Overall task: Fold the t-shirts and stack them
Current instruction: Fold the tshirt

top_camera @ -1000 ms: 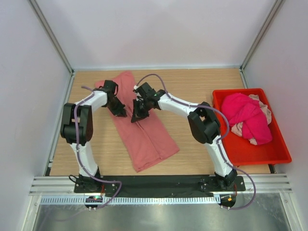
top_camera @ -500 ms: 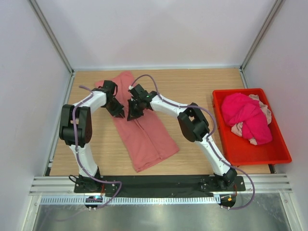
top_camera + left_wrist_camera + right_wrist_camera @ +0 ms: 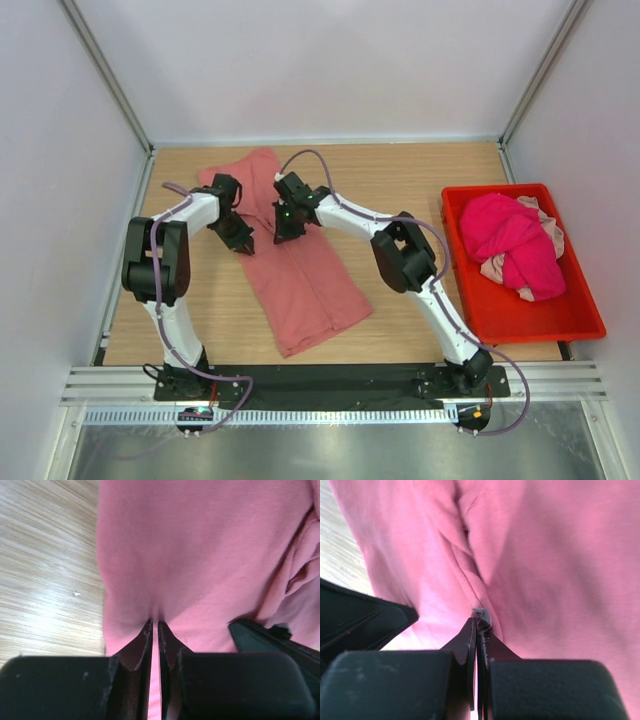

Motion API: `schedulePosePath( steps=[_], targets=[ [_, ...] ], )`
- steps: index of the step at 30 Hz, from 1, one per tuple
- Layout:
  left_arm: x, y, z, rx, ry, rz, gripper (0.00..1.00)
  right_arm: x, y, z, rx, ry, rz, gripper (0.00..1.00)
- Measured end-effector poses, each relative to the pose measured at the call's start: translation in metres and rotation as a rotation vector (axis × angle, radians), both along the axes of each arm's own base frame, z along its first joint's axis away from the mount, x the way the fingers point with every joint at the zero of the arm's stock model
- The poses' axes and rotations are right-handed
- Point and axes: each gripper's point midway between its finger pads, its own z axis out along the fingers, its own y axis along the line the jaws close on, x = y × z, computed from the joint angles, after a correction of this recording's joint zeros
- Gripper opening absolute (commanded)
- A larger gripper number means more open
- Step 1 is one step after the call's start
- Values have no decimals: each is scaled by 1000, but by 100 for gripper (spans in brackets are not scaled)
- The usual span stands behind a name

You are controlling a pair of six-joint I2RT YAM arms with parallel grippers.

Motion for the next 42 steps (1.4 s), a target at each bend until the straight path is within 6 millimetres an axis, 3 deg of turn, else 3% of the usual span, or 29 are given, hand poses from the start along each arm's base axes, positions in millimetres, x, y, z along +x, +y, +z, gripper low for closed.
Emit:
schedulePosePath(
  steps=[7,17,31,36,42],
  targets=[
    [-1,2,-2,-3,4,5,9,12,-11,0,0,-2,-19,1],
    [-6,8,-2,-13,-6,9,9,13,-12,0,13,-1,7,6],
    [-16,21,1,9,-26,-75,8,-14,-8,0,181,166,135,22],
    [-5,16,13,-21,-83,-94,8,-22,-6,1,204,211,158,22],
    [47,13,46,-37,-204,-84,5,-19,-2,5,209,217,155,25]
  ],
)
